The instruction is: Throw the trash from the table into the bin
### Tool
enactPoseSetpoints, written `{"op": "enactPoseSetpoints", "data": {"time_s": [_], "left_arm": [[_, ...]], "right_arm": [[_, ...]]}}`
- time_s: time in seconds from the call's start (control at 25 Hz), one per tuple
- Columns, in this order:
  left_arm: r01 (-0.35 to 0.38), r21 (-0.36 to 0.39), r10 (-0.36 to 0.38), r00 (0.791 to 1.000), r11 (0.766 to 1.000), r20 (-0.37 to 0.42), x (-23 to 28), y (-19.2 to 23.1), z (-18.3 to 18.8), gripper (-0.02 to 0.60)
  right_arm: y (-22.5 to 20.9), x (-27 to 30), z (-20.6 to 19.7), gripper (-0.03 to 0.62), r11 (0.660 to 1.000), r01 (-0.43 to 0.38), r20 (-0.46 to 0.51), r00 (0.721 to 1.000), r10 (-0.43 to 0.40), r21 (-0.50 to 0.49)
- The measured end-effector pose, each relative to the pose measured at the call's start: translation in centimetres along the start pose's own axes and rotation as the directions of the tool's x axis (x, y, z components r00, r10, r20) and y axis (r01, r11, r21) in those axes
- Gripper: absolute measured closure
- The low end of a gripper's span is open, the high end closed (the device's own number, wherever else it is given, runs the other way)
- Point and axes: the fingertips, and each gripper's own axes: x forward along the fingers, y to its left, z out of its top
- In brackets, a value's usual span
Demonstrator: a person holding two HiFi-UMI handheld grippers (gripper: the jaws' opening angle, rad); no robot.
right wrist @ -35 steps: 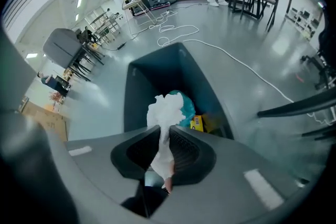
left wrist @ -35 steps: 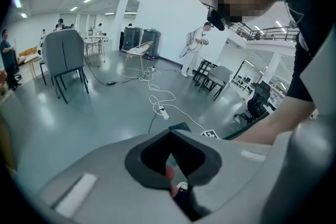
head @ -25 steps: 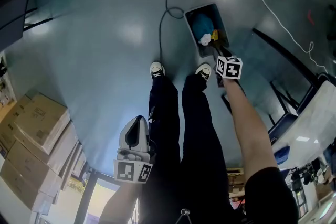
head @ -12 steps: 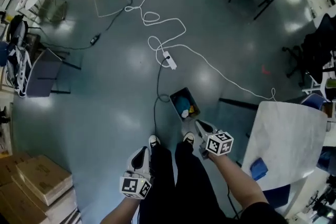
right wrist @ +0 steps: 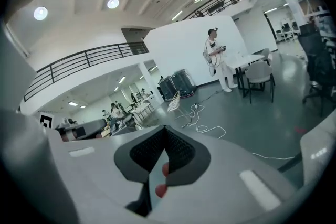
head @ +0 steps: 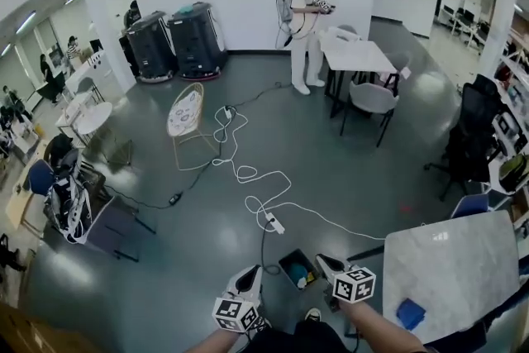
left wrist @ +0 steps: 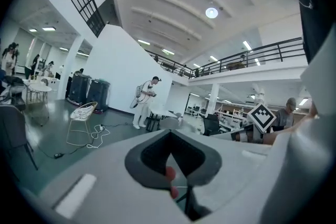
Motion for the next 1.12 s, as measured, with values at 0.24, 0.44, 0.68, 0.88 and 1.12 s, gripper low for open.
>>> {"op": "enactPoseSetpoints", "data": {"time_s": [0.24, 0.44, 0.68, 0.88, 1.12], "left_arm": [[0.078, 0.014, -0.078, 0.996, 0.997, 0.041, 1.4, -3.0, 3.3, 0.581], [0.146, 0.037, -0.147, 0.988, 0.989, 0.046, 1.9, -6.6, 4.5, 0.581], [0.177, 0.063, -0.179, 0.983, 0.982, 0.039, 2.7, -7.5, 4.9, 0.581], [0.177, 0.068, -0.181, 0.982, 0.982, 0.050, 2.5, -6.5, 5.3, 0.581], [0.171, 0.067, -0.176, 0.982, 0.983, 0.068, 2.2, -6.3, 5.7, 0.581]], "right_arm": [[3.9, -4.4, 5.2, 0.565, 0.999, -0.006, 0.069, 0.998, 0.009, -0.041], [5.7, -6.2, 6.8, 0.565, 0.997, -0.011, 0.093, 0.996, 0.019, -0.080], [6.7, -4.9, 7.4, 0.565, 0.993, 0.001, 0.104, 0.995, 0.011, -0.118], [7.6, -3.7, 7.2, 0.566, 0.988, 0.003, 0.096, 0.995, 0.011, -0.154], [8.3, -3.0, 6.9, 0.566, 0.986, -0.009, 0.078, 0.997, 0.022, -0.165]]}}
